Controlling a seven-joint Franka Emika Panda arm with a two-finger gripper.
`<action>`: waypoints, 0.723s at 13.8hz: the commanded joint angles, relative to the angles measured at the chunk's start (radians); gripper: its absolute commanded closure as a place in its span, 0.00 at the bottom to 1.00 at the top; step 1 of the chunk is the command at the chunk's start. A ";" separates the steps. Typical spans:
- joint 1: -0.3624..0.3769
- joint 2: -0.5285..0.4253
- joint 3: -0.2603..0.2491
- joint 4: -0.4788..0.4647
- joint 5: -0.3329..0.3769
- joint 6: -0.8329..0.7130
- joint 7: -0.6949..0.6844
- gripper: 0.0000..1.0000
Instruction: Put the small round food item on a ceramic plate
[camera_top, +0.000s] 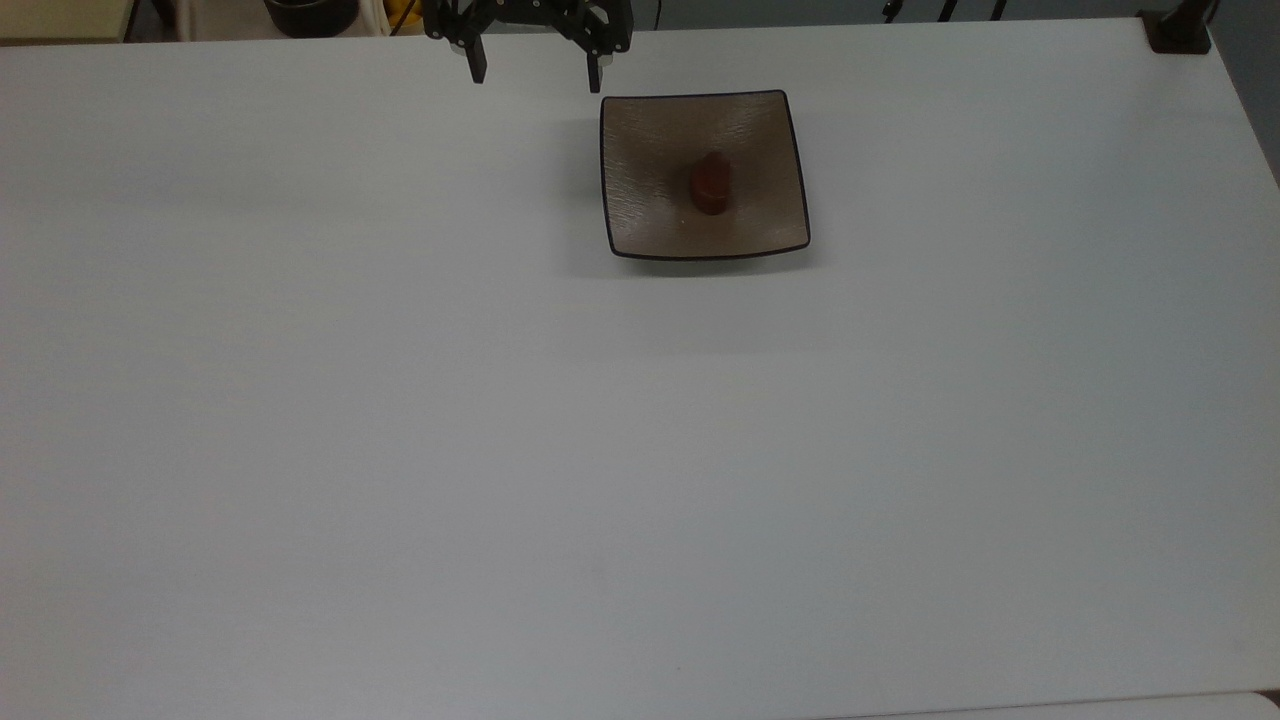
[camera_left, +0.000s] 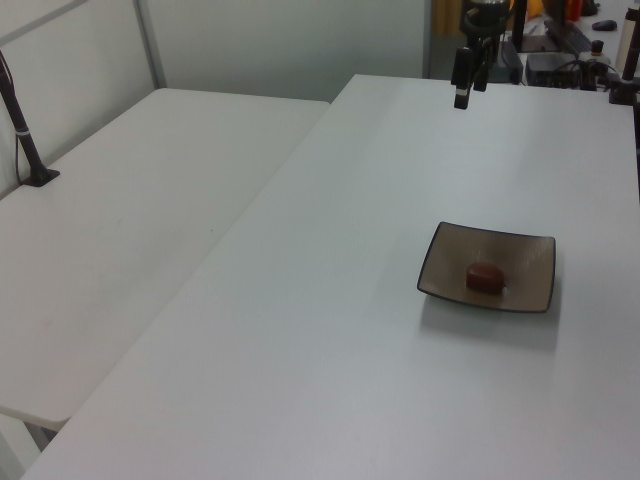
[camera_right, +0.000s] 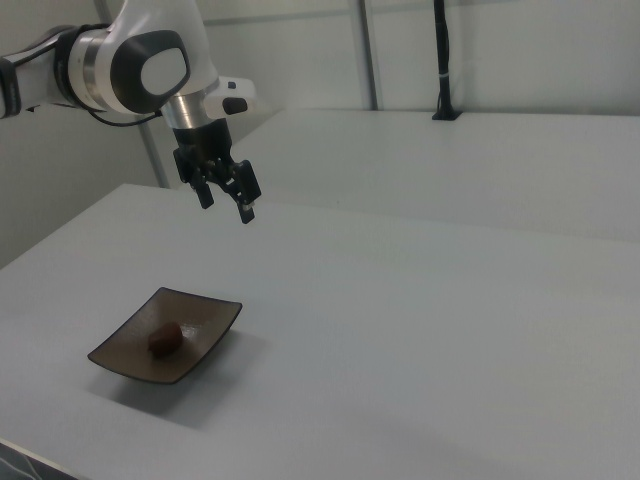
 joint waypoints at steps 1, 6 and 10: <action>0.001 -0.006 0.009 -0.019 0.001 0.024 0.020 0.00; 0.005 -0.006 0.021 -0.029 -0.037 0.024 0.021 0.00; 0.010 -0.002 0.029 -0.031 -0.060 0.017 0.021 0.00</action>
